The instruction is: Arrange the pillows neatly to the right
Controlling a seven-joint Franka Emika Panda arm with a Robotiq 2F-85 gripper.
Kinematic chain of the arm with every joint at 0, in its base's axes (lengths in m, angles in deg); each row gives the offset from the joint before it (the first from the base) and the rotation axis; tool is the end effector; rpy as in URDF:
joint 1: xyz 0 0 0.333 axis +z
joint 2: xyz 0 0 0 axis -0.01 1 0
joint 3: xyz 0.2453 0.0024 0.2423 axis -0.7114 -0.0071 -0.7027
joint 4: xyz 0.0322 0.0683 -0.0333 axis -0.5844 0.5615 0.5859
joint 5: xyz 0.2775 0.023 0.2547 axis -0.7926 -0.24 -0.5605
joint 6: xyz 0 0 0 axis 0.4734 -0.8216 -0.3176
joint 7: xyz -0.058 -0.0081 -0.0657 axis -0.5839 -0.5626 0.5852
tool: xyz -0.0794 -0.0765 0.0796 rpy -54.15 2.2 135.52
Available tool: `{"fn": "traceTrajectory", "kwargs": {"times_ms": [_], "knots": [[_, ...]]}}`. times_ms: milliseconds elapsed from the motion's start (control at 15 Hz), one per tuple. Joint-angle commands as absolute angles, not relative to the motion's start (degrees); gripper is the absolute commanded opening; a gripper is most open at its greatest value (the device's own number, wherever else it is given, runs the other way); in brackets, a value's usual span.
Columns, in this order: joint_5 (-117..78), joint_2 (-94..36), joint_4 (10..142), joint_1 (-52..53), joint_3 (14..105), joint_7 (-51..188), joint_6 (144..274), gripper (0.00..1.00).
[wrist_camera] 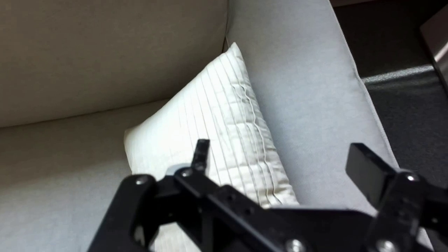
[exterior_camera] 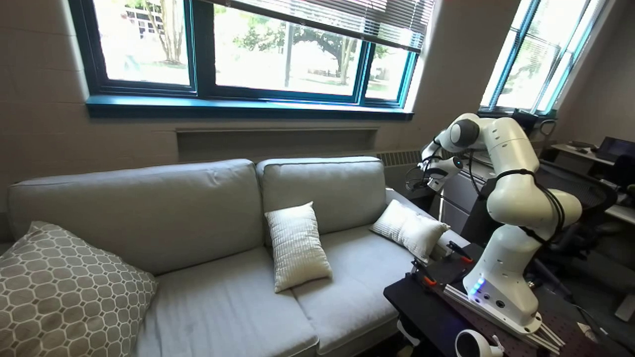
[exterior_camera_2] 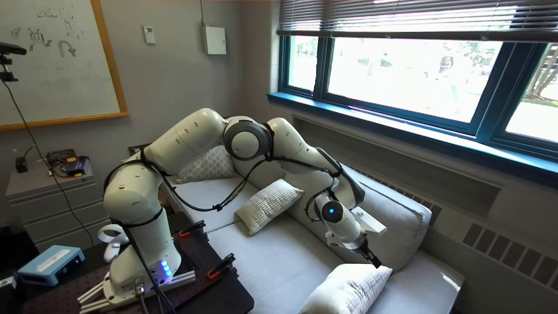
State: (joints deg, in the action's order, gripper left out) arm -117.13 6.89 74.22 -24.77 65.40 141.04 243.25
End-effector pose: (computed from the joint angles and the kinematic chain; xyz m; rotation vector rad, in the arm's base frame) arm 0.5591 -0.4303 0.1279 0.3317 2.4678 -0.2191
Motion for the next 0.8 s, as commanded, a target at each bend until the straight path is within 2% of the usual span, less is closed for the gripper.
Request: {"fn": "traceTrajectory", "kwargs": {"times_ms": [0, 733], "knots": [[-117.84, 10.07, 70.27, -25.25, 65.87, 141.86, 243.12, 1.00], [-110.32, 11.00, 67.03, -15.31, 65.39, 150.06, 244.82, 1.00]]}}
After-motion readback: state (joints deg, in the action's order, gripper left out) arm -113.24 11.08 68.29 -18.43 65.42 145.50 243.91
